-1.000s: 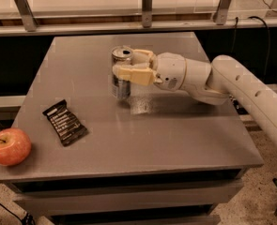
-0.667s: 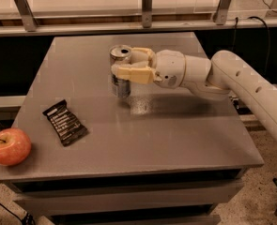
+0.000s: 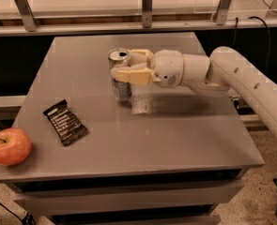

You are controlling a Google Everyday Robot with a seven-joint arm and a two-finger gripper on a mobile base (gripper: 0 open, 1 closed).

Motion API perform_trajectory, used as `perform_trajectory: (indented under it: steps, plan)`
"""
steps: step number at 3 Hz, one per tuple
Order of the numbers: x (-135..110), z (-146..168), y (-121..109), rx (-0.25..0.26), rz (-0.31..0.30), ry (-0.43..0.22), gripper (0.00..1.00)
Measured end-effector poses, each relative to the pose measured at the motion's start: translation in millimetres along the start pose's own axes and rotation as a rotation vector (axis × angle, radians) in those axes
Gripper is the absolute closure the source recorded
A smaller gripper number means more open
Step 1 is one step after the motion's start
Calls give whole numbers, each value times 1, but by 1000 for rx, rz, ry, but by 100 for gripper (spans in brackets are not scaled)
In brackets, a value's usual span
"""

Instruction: Place redbull can upright

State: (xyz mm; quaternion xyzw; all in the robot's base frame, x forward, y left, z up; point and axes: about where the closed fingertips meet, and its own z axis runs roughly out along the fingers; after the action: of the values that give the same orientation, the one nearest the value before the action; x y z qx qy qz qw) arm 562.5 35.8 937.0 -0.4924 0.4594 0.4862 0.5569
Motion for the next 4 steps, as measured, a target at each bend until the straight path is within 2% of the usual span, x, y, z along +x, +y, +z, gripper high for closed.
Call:
perform_trajectory:
  steps: [1, 4]
  plan:
    - [16, 2, 1, -12, 27, 38, 74]
    - [12, 9, 4, -25, 22, 32, 5]
